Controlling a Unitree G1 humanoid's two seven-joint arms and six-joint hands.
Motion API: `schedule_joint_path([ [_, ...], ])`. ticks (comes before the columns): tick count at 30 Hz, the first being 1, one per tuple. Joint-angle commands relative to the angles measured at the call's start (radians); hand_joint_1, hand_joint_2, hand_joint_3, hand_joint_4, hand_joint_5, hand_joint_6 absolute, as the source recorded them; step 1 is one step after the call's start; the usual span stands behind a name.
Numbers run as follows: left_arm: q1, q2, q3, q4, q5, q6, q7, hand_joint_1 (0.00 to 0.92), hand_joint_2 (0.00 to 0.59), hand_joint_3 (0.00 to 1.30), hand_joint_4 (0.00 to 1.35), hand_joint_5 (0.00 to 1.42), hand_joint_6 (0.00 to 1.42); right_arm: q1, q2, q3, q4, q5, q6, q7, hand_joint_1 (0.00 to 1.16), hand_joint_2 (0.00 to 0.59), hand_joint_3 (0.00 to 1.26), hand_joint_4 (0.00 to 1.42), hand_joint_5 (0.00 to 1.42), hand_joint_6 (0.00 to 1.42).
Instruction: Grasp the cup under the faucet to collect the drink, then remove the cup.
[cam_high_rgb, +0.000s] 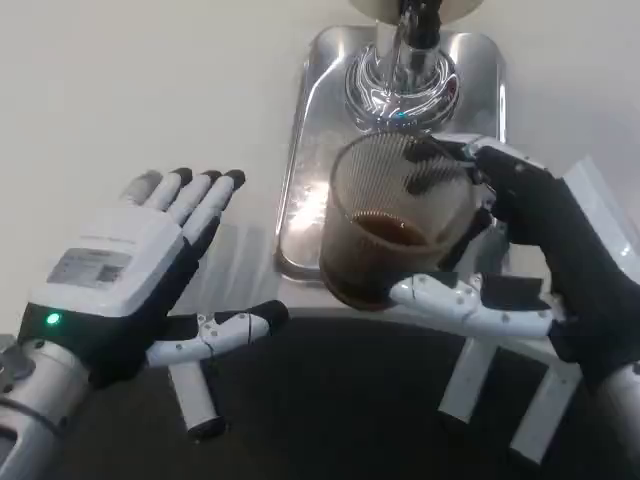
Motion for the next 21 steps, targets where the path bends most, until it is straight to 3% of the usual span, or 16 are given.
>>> schedule_joint_path([
  [1,0.033,0.014,0.009,-0.04,0.012,-0.014,-0.02,0.0,0.14,0.0,0.0,0.0,0.0,0.042,-0.034,-0.024,-0.088,0.032,-0.024,0.041,1.16,0.24,0.79,0.81,0.84,1.11],
  [9,0.102,0.033,0.042,-0.122,-0.003,-0.041,-0.055,0.0,0.137,0.0,0.0,0.0,0.0,0.12,-0.079,-0.058,-0.192,0.078,-0.014,0.098,1.16,0.238,0.8,0.83,0.85,1.11],
  [21,0.229,0.028,0.111,-0.251,-0.058,-0.116,-0.095,0.0,0.138,0.0,0.0,0.0,0.0,0.248,-0.047,-0.132,-0.214,0.145,-0.155,0.152,1.16,0.221,0.8,0.83,0.85,1.13],
])
